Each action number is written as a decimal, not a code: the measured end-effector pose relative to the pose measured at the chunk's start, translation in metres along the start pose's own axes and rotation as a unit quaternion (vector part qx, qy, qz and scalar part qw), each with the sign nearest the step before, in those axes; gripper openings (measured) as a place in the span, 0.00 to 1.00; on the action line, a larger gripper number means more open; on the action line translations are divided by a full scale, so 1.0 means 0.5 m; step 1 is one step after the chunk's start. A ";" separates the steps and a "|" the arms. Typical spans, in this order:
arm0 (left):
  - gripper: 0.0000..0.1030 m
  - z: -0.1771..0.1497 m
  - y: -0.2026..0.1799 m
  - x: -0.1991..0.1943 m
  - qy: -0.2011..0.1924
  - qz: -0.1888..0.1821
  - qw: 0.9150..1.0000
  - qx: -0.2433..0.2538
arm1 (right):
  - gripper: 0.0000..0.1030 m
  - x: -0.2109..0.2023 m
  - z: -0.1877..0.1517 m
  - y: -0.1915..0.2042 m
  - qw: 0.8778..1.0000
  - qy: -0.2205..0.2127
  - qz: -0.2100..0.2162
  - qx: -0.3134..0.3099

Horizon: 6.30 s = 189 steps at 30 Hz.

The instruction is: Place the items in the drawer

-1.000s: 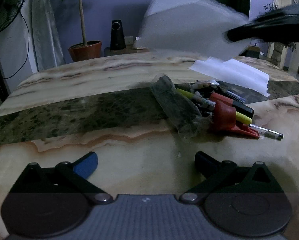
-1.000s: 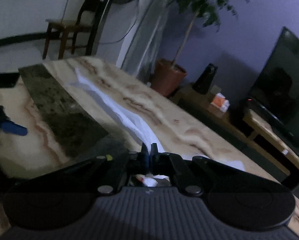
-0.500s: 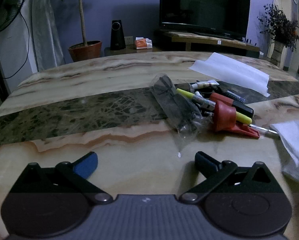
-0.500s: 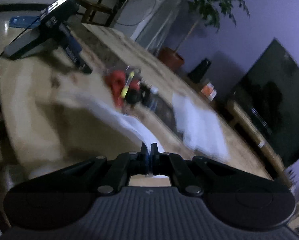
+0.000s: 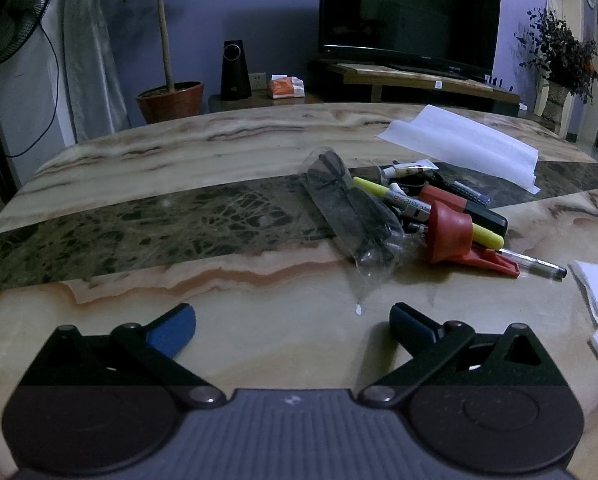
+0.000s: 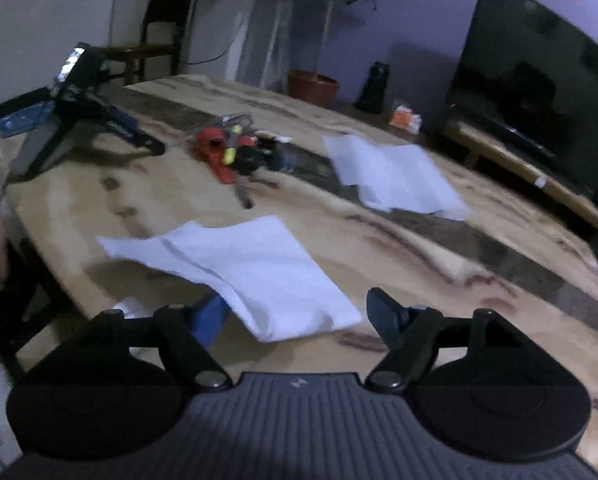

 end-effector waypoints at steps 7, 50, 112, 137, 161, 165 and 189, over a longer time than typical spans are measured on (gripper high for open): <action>1.00 0.000 0.000 0.000 0.000 0.000 1.000 0.000 | 0.74 0.029 -0.027 -0.041 0.994 0.076 -0.074 0.019; 1.00 0.000 0.000 0.000 0.000 0.000 1.000 0.000 | 0.03 0.128 0.033 0.148 0.999 0.043 0.029 0.008; 1.00 0.000 0.001 0.000 0.000 0.000 1.000 0.000 | 0.03 0.075 -0.014 0.149 0.987 0.085 0.129 0.042; 1.00 0.000 0.001 0.000 0.000 0.000 1.000 0.000 | 0.53 0.080 -0.041 0.224 0.997 0.022 0.068 0.019; 1.00 0.000 0.001 0.000 0.000 0.000 1.000 0.000 | 0.03 0.091 -0.039 0.200 0.999 0.000 0.033 0.028; 1.00 0.000 0.001 0.000 0.000 0.000 1.000 0.000 | 0.03 0.086 -0.032 0.192 0.997 -0.007 0.045 0.064; 1.00 0.000 0.001 -0.001 0.000 0.000 1.000 0.000 | 0.03 0.034 -0.151 -0.018 0.653 -0.077 0.262 0.707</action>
Point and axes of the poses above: each gripper's, at about its wrist camera, not at the fingertips, and x roughly the way its jaws point, y to its left, z to its top, the point moved 5 cm from there along x, roughly the way its jaws point, and after that the axes turned 14 degrees about x, right-handed, at the moved point
